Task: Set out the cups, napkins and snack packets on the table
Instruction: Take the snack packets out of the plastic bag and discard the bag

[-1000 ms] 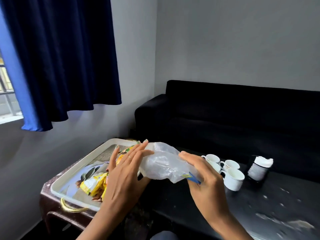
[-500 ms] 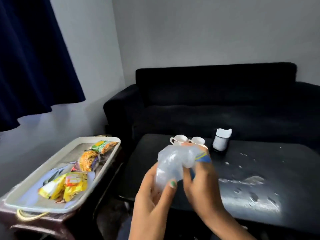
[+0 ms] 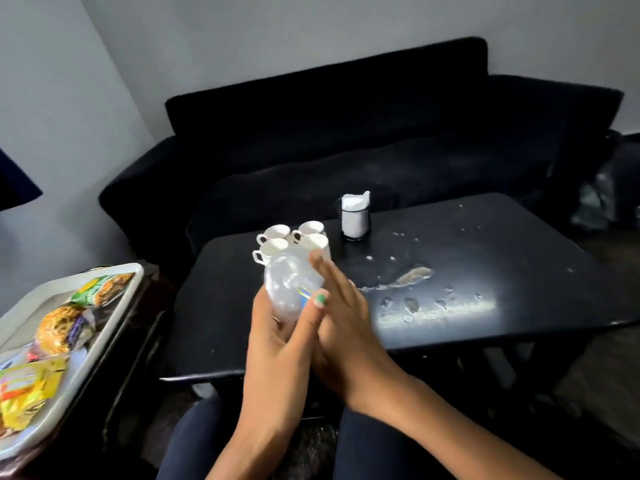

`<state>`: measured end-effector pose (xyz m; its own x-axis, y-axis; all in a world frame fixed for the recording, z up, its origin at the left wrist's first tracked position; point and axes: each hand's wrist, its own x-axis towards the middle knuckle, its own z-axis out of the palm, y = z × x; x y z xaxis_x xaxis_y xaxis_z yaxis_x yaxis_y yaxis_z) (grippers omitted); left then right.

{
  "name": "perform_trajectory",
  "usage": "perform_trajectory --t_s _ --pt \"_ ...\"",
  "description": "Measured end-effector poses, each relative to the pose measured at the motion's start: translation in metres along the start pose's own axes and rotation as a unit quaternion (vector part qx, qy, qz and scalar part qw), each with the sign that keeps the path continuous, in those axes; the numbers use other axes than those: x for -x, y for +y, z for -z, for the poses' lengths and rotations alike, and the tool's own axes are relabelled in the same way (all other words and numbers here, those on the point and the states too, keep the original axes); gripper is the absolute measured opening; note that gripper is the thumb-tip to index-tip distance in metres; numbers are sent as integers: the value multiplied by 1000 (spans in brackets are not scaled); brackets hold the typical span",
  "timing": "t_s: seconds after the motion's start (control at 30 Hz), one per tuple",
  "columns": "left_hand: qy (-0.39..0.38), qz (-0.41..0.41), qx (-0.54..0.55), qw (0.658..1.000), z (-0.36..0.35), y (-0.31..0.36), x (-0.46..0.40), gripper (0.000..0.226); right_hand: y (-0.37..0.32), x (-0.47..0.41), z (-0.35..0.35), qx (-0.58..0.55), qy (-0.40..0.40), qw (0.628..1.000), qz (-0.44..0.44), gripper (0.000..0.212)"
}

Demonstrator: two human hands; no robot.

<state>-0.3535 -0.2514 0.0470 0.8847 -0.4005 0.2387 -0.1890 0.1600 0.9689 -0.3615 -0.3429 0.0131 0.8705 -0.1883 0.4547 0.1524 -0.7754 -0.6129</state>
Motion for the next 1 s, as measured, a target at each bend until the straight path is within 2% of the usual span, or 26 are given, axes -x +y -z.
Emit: perform_trajectory --t_s 0.07,0.17,0.23,0.33,0.4,0.5,0.57,0.63,0.67,0.77,0.87,0.93,1.0 --pt "17 -9 -11 1000 -9 -7 -2 48 5 2 11 -16 -22 1000 -1 94" --pt "17 -25 -27 999 -21 -17 -2 38 12 8 35 -135 -71 987 -44 86" --pt "0 -29 -50 998 -34 -25 -1 34 18 15 57 -202 -72 973 -88 83" --pt "-24 -34 -79 996 -59 -43 6 36 31 38 86 -294 -3 939 -176 70" --pt "-58 -43 -107 992 -84 -58 18 37 49 64 101 -294 68 925 -233 58" --pt "-138 -38 -137 980 -121 -81 43 41 78 110 119 -269 148 898 -315 44" --pt "-216 -22 -154 964 -146 -97 60 46 95 145 132 -279 206 876 -335 33" --pt "-299 -15 -175 938 -167 -111 73 48 108 179 142 -280 255 855 -354 20" --pt "-340 -13 -186 922 -178 -120 79 49 114 197 145 -279 277 840 -375 22" --pt "-461 -21 -250 851 -203 -151 96 61 131 248 149 -267 300 798 -449 44" --pt "-551 -39 -358 752 -211 -182 107 76 149 285 144 -245 247 799 -491 64" --pt "-592 -39 -400 698 -212 -198 111 78 162 302 134 -228 187 810 -507 63" --pt "-625 -22 -423 656 -213 -211 110 80 177 312 119 -191 142 823 -515 53"
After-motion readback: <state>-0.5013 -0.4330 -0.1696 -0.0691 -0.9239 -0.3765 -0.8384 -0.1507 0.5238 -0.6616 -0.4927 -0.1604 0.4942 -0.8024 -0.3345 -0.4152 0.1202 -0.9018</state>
